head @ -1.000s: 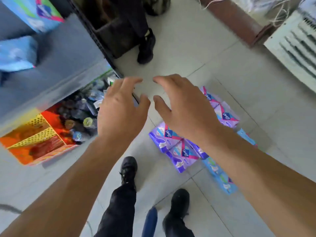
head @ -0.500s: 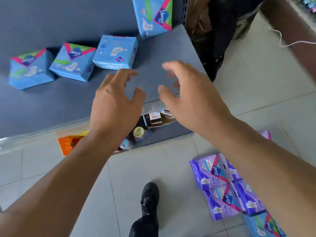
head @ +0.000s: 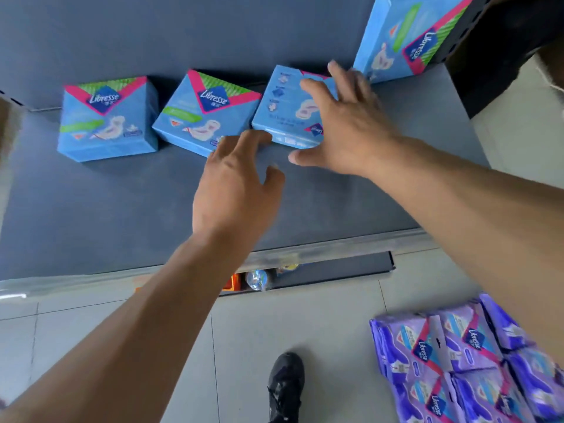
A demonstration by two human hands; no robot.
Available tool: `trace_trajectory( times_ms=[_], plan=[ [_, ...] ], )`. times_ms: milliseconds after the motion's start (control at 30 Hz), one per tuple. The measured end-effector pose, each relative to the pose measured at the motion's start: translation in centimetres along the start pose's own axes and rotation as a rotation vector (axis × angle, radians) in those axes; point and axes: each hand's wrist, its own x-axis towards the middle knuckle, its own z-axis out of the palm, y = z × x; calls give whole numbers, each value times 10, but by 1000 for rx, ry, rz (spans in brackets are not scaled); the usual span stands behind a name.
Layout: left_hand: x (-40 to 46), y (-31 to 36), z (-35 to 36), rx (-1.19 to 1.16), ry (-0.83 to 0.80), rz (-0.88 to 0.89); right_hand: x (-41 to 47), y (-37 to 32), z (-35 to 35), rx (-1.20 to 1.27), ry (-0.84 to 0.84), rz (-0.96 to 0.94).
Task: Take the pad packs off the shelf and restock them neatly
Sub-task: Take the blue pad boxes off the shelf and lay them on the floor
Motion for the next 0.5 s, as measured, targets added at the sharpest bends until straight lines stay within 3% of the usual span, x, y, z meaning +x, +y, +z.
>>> trace_trajectory(
  times_ms=[100,333,433,500],
  plan=[
    [3,-4,-1,-9,-5,-4,8,7,4,-37,-66,22],
    [-4,-5,0,-55,-1,11,-22,15,-10,1,215,-246],
    [-9,-2,-7,-167,91,95,-57,12,-34,164,330,-183],
    [-20,5,-11,-281,68,167,-86,15,-52,354,294,-117]
  ],
)
